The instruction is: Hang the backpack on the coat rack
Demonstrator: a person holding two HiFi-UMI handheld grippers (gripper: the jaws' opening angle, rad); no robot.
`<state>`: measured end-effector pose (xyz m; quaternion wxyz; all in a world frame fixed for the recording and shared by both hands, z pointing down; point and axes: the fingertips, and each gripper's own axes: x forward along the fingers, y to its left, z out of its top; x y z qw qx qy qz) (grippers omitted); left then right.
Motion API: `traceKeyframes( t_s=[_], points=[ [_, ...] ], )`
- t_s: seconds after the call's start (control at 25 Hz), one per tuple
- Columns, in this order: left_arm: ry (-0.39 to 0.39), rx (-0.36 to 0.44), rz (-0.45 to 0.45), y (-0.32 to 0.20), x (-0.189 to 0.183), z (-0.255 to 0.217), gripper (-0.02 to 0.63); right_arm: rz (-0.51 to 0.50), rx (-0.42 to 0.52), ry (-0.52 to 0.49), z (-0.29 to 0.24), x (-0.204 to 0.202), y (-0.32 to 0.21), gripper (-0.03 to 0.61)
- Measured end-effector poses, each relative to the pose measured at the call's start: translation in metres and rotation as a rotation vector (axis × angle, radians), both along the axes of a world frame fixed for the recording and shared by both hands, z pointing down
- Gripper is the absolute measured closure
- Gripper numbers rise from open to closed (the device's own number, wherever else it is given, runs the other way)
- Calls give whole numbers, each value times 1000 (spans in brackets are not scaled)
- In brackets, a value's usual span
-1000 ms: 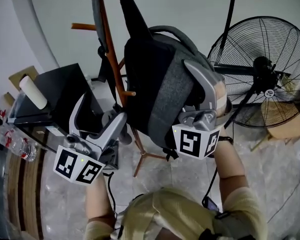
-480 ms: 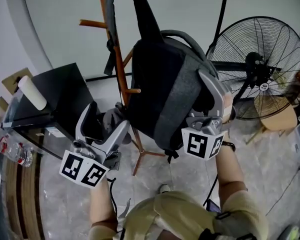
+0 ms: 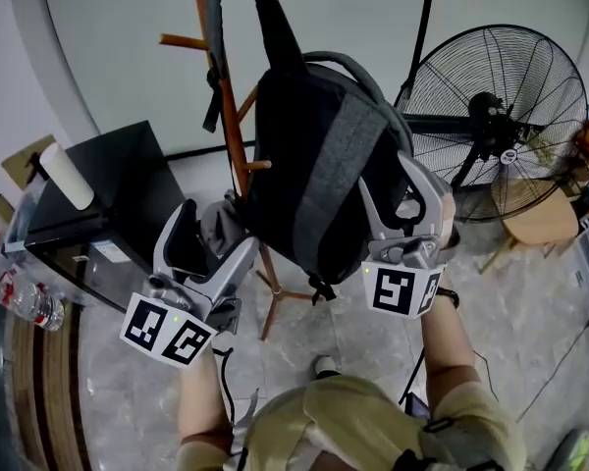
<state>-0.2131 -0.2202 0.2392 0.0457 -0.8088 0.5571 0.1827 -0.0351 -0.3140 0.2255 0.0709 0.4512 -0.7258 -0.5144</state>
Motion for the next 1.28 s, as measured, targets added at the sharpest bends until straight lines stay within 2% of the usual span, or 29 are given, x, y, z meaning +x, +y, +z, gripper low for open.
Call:
traceKeyframes(
  t_s=[0.2,0.28,0.36,0.52,0.84,1.04,1.12,1.28],
  points=[
    [7,-8,15,10,4,5,137,-28,-72,-87,3,9,17,375],
    [8,-7,20,14,5,7,181,-42,-92,-110,4,9,25,398],
    [13,-4,25,19,5,8,183,-46,-126,-130,9,10,32,414],
    [21,6,24,30,0,10,280,-57,-201,-183,18,11,45,441],
    [21,-9,8,39,-5,22,411,-85,-287,-296,26,12,62,497],
    [-25,-47,-5,40,1,29,414,-132,-292,-401,21,14,72,539],
    [-55,-52,-25,41,3,30,454,-132,-303,-415,22,17,74,558],
    [-104,-71,-62,41,5,34,459,-140,-327,-430,25,19,74,574]
  ],
)
